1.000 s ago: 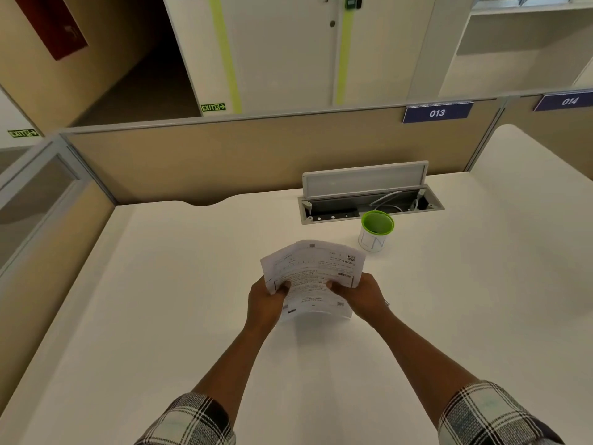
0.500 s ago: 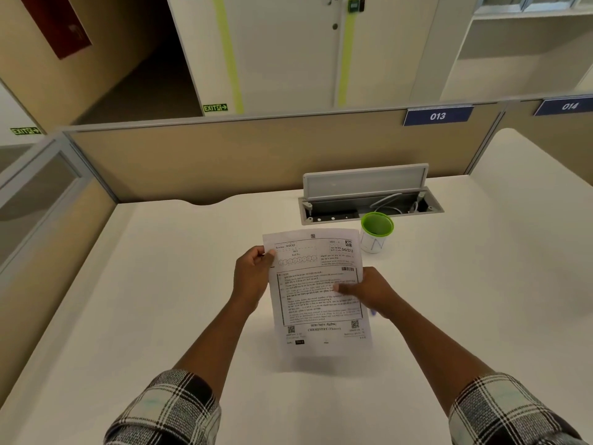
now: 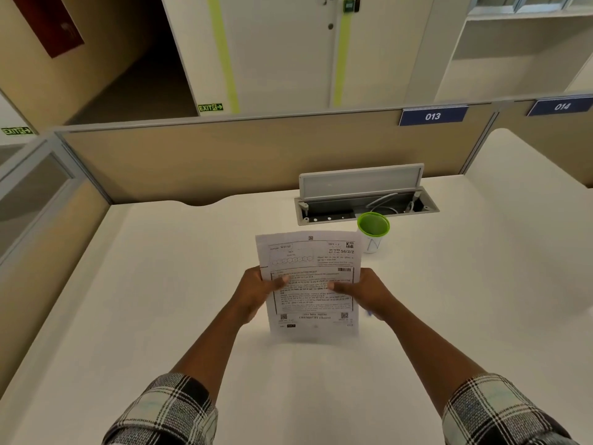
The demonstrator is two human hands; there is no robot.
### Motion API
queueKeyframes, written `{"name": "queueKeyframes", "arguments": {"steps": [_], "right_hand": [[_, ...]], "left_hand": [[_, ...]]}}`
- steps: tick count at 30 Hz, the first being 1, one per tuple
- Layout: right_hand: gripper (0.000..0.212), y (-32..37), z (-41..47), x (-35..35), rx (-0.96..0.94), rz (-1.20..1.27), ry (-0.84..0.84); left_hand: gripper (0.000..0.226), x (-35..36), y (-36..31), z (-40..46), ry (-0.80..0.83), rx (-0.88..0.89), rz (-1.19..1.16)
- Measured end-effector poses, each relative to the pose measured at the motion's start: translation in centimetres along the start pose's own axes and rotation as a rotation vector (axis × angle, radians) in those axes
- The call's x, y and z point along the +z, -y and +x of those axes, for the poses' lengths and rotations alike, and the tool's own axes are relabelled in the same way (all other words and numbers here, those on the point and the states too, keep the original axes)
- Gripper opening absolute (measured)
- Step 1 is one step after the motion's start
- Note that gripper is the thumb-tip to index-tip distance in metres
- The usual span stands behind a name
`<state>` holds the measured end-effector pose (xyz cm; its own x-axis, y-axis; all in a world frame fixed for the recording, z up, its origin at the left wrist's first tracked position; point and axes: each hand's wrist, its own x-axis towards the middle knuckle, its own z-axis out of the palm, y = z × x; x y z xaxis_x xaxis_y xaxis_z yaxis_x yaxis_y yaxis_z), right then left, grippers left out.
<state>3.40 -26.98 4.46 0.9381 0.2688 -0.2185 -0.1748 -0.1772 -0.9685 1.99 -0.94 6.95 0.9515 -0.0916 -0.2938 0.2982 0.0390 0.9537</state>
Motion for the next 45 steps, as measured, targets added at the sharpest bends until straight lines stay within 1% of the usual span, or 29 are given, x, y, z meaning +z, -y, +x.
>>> {"name": "queueKeyframes", "arguments": {"steps": [3, 4, 7, 10, 12, 14, 16, 19, 21, 24, 27, 33, 36, 40, 45], "right_hand": [[0.027, 0.1, 0.2, 0.5, -0.026, -0.006, -0.105], [0.024, 0.2, 0.3, 0.7, -0.035, -0.003, -0.137], [0.025, 0.2, 0.3, 1.1, -0.076, -0.001, -0.196], [0.030, -0.1, 0.2, 1.1, -0.107, -0.013, -0.196], [0.033, -0.2, 0.1, 1.0, -0.117, -0.019, -0.192], [0.030, -0.3, 0.1, 0.9, -0.120, -0.026, -0.200], [0.024, -0.2, 0.1, 0.9, -0.124, -0.034, -0.216], [0.019, 0.1, 0.1, 0.9, -0.140, -0.047, -0.245], [0.018, 0.4, 0.1, 0.9, -0.152, -0.038, -0.257], [0.020, 0.5, 0.1, 1.0, -0.159, -0.022, -0.258], [0.026, 0.0, 0.2, 1.2, -0.137, -0.015, -0.259], [0.028, 0.1, 0.4, 1.7, -0.107, -0.033, -0.281], [0.029, 0.0, 0.3, 1.9, -0.100, -0.037, -0.283], [0.033, -0.3, 0.1, 2.1, -0.078, -0.063, -0.259], [0.033, -0.4, -0.2, 2.1, -0.077, -0.032, -0.270]], "left_hand": [[0.019, 0.7, 0.7, -0.3, -0.142, 0.124, 0.104], [0.017, 1.1, 0.6, -0.4, -0.182, 0.161, 0.115], [0.019, 1.9, 0.8, -0.7, -0.239, 0.238, 0.147], [0.019, 2.1, 1.5, -0.7, -0.261, 0.270, 0.200], [0.025, 2.1, 2.1, -0.6, -0.264, 0.255, 0.194], [0.028, 2.2, 2.5, -0.4, -0.269, 0.232, 0.185], [0.026, 2.2, 2.7, -0.2, -0.301, 0.232, 0.220], [0.016, 2.4, 2.6, -0.1, -0.328, 0.241, 0.229], [0.016, 2.5, 2.4, -0.1, -0.344, 0.255, 0.218], [0.019, 2.5, 2.6, -0.1, -0.362, 0.267, 0.206], [0.021, 2.4, 3.4, 0.0, -0.365, 0.243, 0.239], [0.013, 2.4, 3.3, 0.0, -0.389, 0.223, 0.264], [0.014, 2.3, 3.6, -0.3, -0.380, 0.204, 0.239], [0.018, 2.7, 4.0, -0.4, -0.351, 0.156, 0.276], [0.021, 2.9, 4.1, -0.5, -0.365, 0.155, 0.191]]}}
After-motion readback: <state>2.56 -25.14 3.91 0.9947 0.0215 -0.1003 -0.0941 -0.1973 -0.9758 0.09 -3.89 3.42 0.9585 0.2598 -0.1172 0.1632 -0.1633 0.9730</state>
